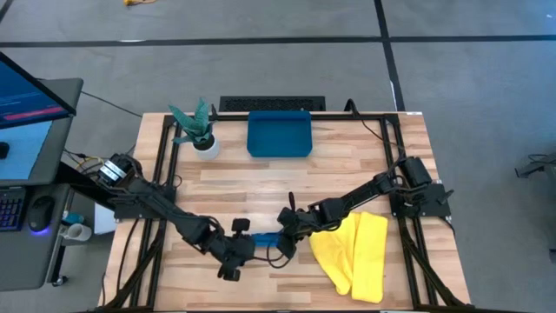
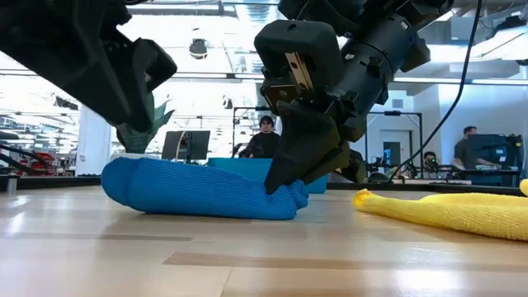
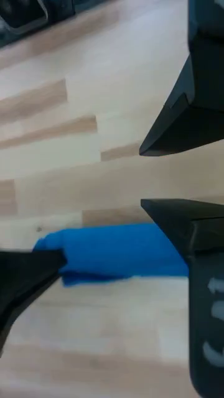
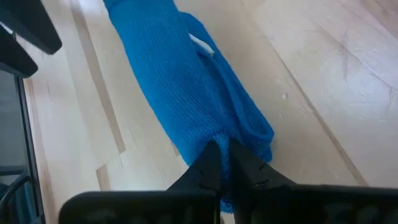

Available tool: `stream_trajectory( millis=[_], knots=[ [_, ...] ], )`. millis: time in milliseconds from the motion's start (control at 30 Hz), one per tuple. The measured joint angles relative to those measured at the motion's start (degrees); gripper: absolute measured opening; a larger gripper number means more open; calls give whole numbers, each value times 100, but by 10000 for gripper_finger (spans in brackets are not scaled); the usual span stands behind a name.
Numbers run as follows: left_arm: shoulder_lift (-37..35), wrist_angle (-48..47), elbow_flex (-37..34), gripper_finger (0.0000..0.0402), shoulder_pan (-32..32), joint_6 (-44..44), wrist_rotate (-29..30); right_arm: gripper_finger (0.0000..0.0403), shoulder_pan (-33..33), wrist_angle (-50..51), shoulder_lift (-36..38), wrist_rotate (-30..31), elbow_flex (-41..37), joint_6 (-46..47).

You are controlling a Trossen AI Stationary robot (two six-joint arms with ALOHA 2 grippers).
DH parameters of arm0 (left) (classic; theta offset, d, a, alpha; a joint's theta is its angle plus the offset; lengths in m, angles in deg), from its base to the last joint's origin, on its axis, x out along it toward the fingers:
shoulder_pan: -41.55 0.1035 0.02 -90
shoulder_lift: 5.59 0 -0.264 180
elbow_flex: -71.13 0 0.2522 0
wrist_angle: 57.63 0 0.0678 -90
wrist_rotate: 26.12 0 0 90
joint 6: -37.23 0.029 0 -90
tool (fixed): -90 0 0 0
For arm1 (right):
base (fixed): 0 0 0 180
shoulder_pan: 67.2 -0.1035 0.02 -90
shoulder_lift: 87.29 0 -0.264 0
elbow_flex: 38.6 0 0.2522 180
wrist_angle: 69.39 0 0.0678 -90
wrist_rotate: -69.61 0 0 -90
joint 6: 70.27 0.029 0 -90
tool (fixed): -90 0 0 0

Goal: Roll microfiber towels into tight, uniform cylinder then place into a basket
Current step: Roll the blue microfiber towel

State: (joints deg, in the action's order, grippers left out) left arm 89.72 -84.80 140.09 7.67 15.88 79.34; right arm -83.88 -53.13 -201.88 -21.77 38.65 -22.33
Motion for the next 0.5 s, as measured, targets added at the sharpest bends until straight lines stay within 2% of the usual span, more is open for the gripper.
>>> stream_trajectory(
  millis=[167,500],
  knots=[
    [46,205,4,111,-96,621,352,20,0,0,0,-4,0,-28],
    [469,677,10,111,264,1049,283,20,-9,0,0,-26,0,-74]
  ],
)
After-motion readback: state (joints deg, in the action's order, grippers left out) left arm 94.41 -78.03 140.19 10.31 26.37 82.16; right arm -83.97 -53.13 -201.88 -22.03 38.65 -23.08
